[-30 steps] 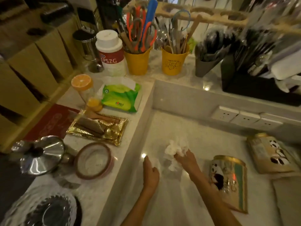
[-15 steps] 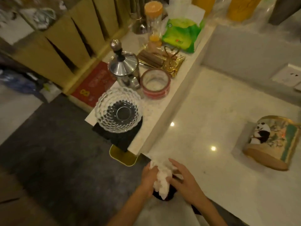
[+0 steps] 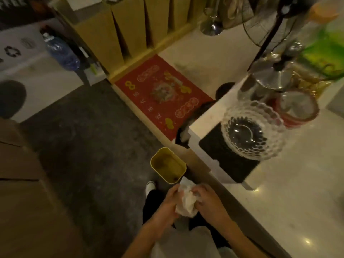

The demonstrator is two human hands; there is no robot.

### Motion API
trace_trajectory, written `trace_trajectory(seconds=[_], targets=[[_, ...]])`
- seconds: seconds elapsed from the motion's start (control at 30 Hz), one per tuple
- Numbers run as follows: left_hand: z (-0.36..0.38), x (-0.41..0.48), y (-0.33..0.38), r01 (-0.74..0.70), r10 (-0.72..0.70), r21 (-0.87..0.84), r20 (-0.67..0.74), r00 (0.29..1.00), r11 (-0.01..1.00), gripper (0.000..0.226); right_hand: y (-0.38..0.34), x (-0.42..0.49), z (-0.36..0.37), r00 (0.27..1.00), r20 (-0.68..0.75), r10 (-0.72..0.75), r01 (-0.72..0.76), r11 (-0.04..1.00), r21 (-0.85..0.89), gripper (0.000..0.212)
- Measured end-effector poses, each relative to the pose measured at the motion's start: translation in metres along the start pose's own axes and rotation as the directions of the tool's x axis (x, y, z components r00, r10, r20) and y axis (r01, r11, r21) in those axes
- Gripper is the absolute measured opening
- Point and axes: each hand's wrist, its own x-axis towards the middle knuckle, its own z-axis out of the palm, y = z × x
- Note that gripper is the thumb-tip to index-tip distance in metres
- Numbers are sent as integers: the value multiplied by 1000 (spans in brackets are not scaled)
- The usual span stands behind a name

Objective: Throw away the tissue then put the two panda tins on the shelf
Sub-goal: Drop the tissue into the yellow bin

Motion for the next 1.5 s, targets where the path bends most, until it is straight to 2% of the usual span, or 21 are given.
trace_trajectory(seconds=[0.1,0.17,0.27,0.33,0.37,0.43,0.47,0.5,0.6,0.67,0.73,0.87,0.93,0.97,1.07,1.13,1.23,1.33,1.43,1.5], targets=[[-64,20,16,8,3,247,-43,999,969,39,-41,51,29,995,83,59,-69,991,116,33],[-110,47,27,9,19,352,-75,997,936,28,-66,86,49,987,151,49,-90,958,273,32],[-167,95,54,18,18,403,-86,996,915,20,-83,140,71,981,151,120,-181,843,506,51],[-199,132,73,55,-37,422,-50,998,905,16,-80,180,91,965,185,187,-260,788,558,64],[-213,155,80,45,-41,451,-19,999,892,16,-75,201,101,945,233,228,-323,758,567,63],[-235,205,88,33,-48,508,16,999,861,19,-61,246,128,880,355,316,-474,632,613,52],[-246,232,85,33,-48,532,15,999,846,21,-51,269,143,858,377,348,-513,586,627,46],[-254,262,79,16,-28,559,13,1000,829,22,-40,293,159,859,340,384,-511,582,632,41],[-277,352,37,-26,61,704,-25,998,710,26,1,362,208,864,123,489,-476,712,516,34],[-289,408,2,-40,105,793,-30,994,608,29,32,403,242,857,42,514,-482,769,420,34],[-301,462,-36,-64,100,866,16,995,495,32,69,439,276,857,17,515,-492,807,328,35],[-321,545,-103,-197,16,955,198,980,221,45,136,485,331,848,-46,528,-508,835,211,32],[-327,571,-126,-254,31,957,253,967,137,55,161,498,347,830,-75,552,-533,826,182,38],[-329,581,-134,-279,19,959,278,960,53,62,172,502,352,834,-53,550,-540,832,130,46],[-334,590,-139,-283,-53,909,281,958,-307,80,192,501,356,865,95,493,-471,862,-187,86],[-337,578,-129,-247,-70,867,241,968,-434,75,193,492,346,869,152,471,-434,873,-223,96],[-339,535,-98,-177,-20,844,193,981,-507,70,168,462,310,853,195,484,-475,875,-93,88],[-331,469,-51,-148,-41,828,150,988,-541,66,115,409,259,871,132,473,-486,869,96,61],[-312,387,1,-168,-87,847,143,986,-504,59,55,336,208,882,55,468,-467,851,241,36],[-292,330,31,-183,-106,867,151,983,-464,46,19,280,180,896,4,443,-431,870,239,28]])
